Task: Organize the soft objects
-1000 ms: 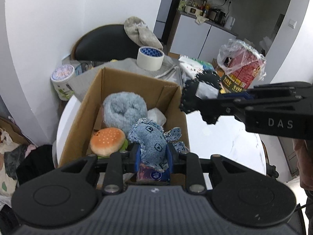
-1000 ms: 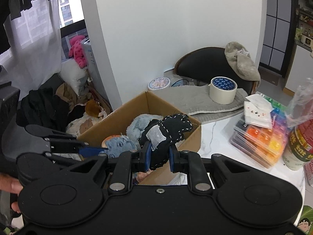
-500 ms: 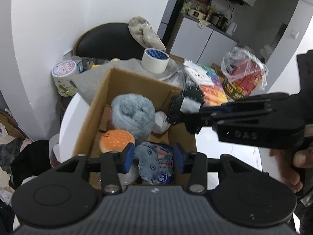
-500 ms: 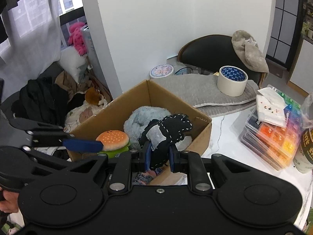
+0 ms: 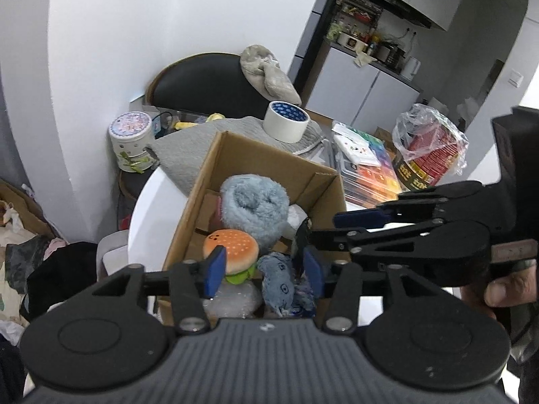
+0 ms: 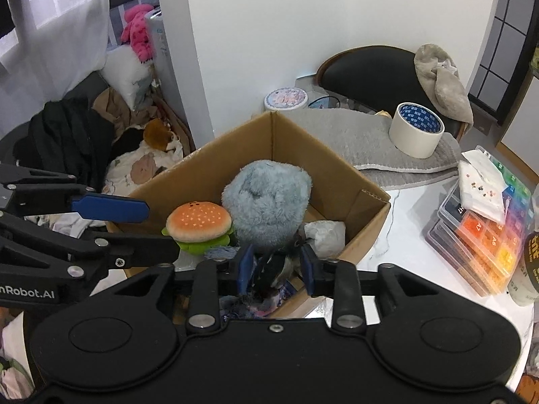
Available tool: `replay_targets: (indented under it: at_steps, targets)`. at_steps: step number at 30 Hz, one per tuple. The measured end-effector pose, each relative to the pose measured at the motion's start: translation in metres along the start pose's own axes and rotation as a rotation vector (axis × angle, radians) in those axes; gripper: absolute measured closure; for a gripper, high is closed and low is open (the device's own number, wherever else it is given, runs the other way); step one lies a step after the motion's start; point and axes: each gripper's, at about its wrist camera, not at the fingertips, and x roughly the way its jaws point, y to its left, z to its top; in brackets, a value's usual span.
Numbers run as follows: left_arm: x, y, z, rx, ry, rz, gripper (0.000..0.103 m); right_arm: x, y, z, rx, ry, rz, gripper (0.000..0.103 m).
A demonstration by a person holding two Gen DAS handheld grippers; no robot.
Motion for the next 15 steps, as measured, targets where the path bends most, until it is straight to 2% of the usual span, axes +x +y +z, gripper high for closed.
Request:
replay_targets:
  at_steps: [2,4,7,9,13,15]
  targets:
    - [-0.002,0.000,-0.001,0.000,-0.005,0.012,0.034,-0.006,0.000,-0.003,0.012,-0.019,-0.005,0.053]
    - [-0.004,-0.001,-0.002,0.006,-0.009,0.033,0.027,-0.013,-0.001,-0.005,0.022,-0.041,-0.007,0.051]
    - [-0.006,-0.001,-0.003,0.002,-0.011,0.047,0.023,-0.023,-0.004,-0.007,0.040,-0.062,-0.003,0.047]
    - [-0.008,-0.002,-0.003,0.001,-0.009,0.054,0.021,-0.029,-0.006,-0.010,0.050,-0.080,-0.006,0.039]
    - [-0.015,-0.006,-0.005,0.017,-0.012,0.074,0.015,-0.041,-0.013,-0.017,0.081,-0.109,-0.015,0.030]
    - [-0.019,-0.009,-0.005,0.014,-0.017,0.080,0.011,-0.048,-0.018,-0.023,0.106,-0.131,-0.018,0.021]
